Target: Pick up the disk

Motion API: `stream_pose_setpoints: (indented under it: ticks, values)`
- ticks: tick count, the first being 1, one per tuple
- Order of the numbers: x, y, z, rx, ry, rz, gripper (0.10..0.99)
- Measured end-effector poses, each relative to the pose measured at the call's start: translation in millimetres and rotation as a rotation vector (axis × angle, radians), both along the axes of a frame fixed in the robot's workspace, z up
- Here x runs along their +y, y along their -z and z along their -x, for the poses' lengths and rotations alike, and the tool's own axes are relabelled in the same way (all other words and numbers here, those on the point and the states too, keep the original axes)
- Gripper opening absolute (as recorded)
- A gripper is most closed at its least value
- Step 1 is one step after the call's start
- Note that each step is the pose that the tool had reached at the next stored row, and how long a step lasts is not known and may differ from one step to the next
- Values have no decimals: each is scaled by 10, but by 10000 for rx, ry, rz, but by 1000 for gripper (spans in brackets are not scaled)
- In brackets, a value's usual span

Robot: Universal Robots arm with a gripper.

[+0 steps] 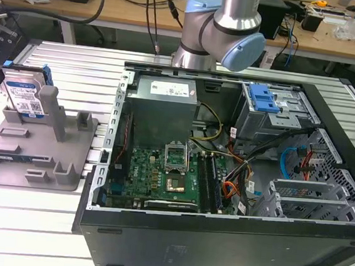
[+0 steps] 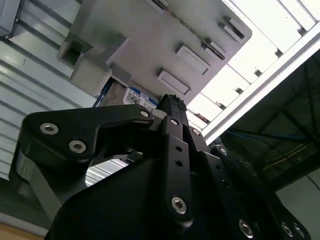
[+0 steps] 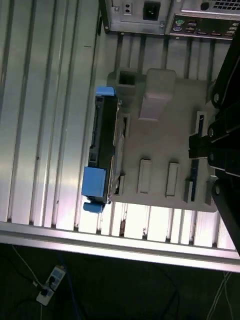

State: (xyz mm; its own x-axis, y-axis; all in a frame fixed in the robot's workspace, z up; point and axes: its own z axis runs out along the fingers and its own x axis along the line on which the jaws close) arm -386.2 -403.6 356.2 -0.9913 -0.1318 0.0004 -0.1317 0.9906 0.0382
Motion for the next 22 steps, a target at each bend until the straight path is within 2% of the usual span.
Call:
stream_pose_setpoints:
  ticks: [3,4,6,8,12,14,18,19,20,22]
  values:
    - [0,2,0,1,-877,0,106]
    - [0,3,0,1,-1379,0,106]
    - [0,6,0,1,-2033,0,106]
    - [0,7,0,1,-2436,0,106]
    - [0,12,0,1,-3739,1,114]
    - [0,14,0,0,-4131,0,235]
    - [0,19,0,0,-5341,0,478]
    - [0,21,0,0,-5527,0,478]
    - [0,23,0,1,-5794,1,541]
    - [0,25,0,-1,-6171,1,541]
